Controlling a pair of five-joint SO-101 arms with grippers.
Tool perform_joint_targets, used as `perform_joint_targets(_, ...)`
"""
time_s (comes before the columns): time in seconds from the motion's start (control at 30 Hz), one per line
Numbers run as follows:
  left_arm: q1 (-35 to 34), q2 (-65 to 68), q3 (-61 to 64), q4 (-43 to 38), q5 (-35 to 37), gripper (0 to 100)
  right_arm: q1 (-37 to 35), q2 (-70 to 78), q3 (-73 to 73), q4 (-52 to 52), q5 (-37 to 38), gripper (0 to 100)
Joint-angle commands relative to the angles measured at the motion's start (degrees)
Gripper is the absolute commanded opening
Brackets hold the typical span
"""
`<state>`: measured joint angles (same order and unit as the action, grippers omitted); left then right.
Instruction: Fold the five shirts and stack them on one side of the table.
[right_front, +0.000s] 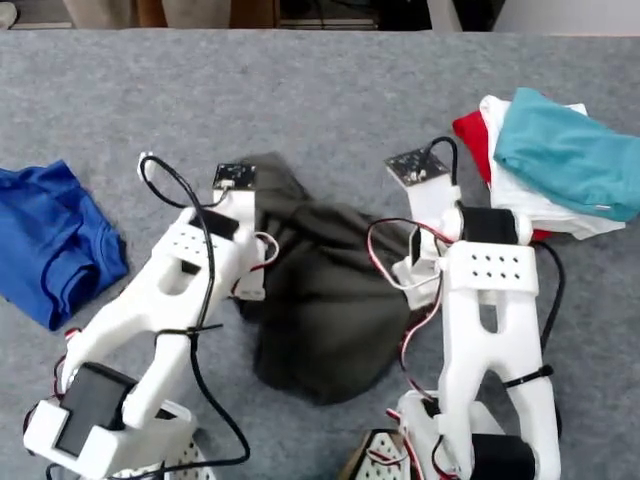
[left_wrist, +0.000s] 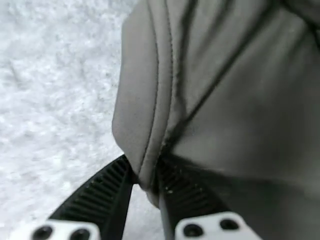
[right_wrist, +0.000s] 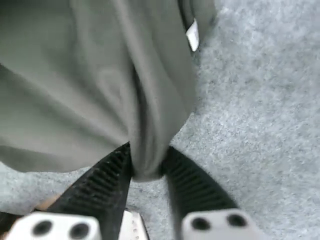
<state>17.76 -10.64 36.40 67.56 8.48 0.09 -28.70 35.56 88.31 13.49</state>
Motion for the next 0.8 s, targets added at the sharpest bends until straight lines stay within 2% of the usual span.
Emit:
perform_joint_targets(0.0, -2.8, -0.1, -4.6, 4.0, -2.8, 2, 0.8, -1.7, -0.4, -0.4, -1.6, 23.3)
perform_joint_targets(0.3, -20.5, -5.8, -11.3, 11.3, -12.4, 2, -0.8, -1.4, -7.6, -0.9, -2.0, 25.6)
perform_joint_targets(0.47, -25.0, -11.6, -11.1, 14.3, -15.3, 2, -12.8, 4.7, -18.1, -1.4, -6.0, 25.6)
perform_joint_targets(0.63, -26.5, -16.2, -11.1, 17.1, -15.3, 2, -23.0, 22.8, -29.9, -6.2, -9.5, 25.6)
perform_joint_targets(0.77, -26.5, -17.9, -10.4, 17.8, -15.0, 2, -29.0, 38.5, -43.1, -6.1, -10.5, 25.6)
